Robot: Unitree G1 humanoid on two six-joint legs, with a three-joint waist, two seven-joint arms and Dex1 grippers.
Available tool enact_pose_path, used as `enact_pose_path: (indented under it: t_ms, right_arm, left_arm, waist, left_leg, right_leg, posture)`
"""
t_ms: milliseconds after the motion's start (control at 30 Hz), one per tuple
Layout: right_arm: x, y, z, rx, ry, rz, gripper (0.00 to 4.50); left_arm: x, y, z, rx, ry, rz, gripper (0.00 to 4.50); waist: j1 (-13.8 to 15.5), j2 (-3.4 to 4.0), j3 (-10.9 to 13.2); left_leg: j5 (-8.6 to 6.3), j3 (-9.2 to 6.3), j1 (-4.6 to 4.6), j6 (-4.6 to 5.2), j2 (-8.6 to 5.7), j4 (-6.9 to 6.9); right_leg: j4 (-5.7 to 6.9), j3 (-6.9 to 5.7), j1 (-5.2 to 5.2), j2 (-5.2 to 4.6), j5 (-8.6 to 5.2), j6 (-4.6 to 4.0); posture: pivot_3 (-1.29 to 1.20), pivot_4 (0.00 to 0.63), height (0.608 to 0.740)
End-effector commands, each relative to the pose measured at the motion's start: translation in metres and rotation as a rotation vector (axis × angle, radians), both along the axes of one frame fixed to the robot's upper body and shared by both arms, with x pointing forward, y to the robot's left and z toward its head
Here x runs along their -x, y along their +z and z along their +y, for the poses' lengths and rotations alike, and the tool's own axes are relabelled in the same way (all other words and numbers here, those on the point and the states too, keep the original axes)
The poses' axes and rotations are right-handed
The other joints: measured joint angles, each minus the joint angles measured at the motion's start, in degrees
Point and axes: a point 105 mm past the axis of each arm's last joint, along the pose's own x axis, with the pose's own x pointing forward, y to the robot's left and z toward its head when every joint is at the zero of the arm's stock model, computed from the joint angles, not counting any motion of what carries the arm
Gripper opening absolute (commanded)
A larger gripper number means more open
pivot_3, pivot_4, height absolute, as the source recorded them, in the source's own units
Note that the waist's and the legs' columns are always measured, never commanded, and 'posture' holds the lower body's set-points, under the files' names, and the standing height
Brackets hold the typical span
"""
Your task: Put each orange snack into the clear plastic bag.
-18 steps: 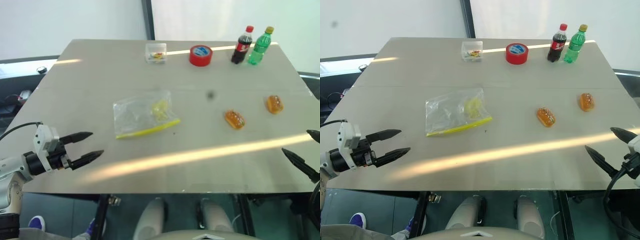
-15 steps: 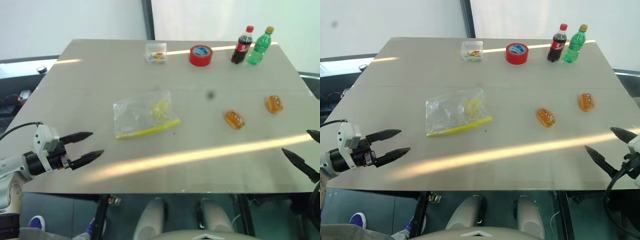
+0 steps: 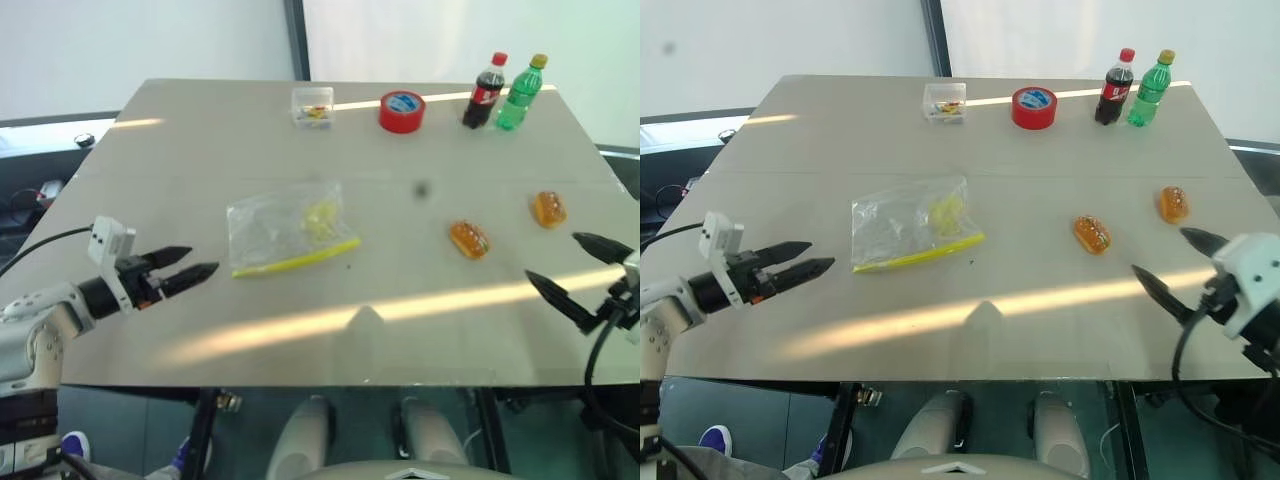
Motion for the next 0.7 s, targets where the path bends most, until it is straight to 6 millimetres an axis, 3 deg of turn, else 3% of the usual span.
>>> enact_pose_path:
  t_ms: [33, 133, 233, 333, 567, 700]
  right_arm:
    - [0.002, 0.010, 0.042, 0.000, 0.162, -0.026, 4.50]
    - [0.004, 0.010, 0.073, 0.011, 0.290, -0.020, 4.50]
    - [0.005, 0.010, 0.086, 0.011, 0.337, -0.029, 4.50]
    - [0.007, 0.008, 0.089, 0.019, 0.347, -0.030, 4.50]
    - [0.013, 0.003, 0.080, 0.052, 0.308, -0.021, 4.50]
    - [0.016, 0.003, 0.077, 0.056, 0.275, -0.026, 4.50]
  left_arm:
    - [-0.009, -0.005, 0.002, 0.109, 0.044, 0.136, 4.48]
    - [-0.023, -0.016, -0.005, 0.167, 0.038, 0.233, 4.48]
    - [-0.032, -0.027, -0.012, 0.203, 0.005, 0.313, 4.48]
    - [-0.039, -0.034, -0.022, 0.248, -0.043, 0.367, 4.48]
    - [-0.034, -0.046, -0.068, 0.362, -0.305, 0.508, 4.48]
    - [-0.040, -0.060, -0.088, 0.390, -0.323, 0.531, 4.48]
  waist:
    - [-0.1, 0.00, 0.0]
    - [-0.1, -0.02, 0.0]
    - [0.2, -0.07, 0.0]
    - [0.4, -0.06, 0.0]
    - [0.4, -0.03, -0.1]
    - [0.3, 0.01, -0.2]
  left_leg:
    - [0.00, -0.02, 0.00, 0.00, -0.01, 0.00]
    - [0.00, -0.05, -0.07, 0.00, -0.07, 0.00]
    - [0.01, -0.15, -0.45, -0.02, -0.21, 0.03]
    - [0.01, -0.23, -0.49, -0.02, -0.48, 0.04]
    - [0.01, -0.11, -0.46, 0.00, -0.61, 0.17]
    - [0.02, -0.16, -0.36, 0.00, -0.60, 0.24]
  right_leg:
    - [0.01, -0.02, 0.00, 0.02, 0.00, 0.00]
    - [0.00, -0.01, -0.04, 0.01, 0.00, 0.00]
    - [0.05, -0.10, -0.38, 0.00, 0.00, -0.01]
    - [0.06, -0.19, -0.38, -0.14, 0.00, 0.00]
    - [0.23, -0.31, -0.29, -0.20, -0.01, 0.01]
    - [0.31, -0.38, -0.15, -0.20, -0.02, 0.02]
  posture:
    - [0.00, 0.150, 0.740]
    - [0.00, 0.150, 0.740]
    - [0.00, 0.150, 0.740]
    - [0.00, 0.150, 0.740]
    - [0.00, 0.150, 0.740]
    - [0.00, 0.150, 0.740]
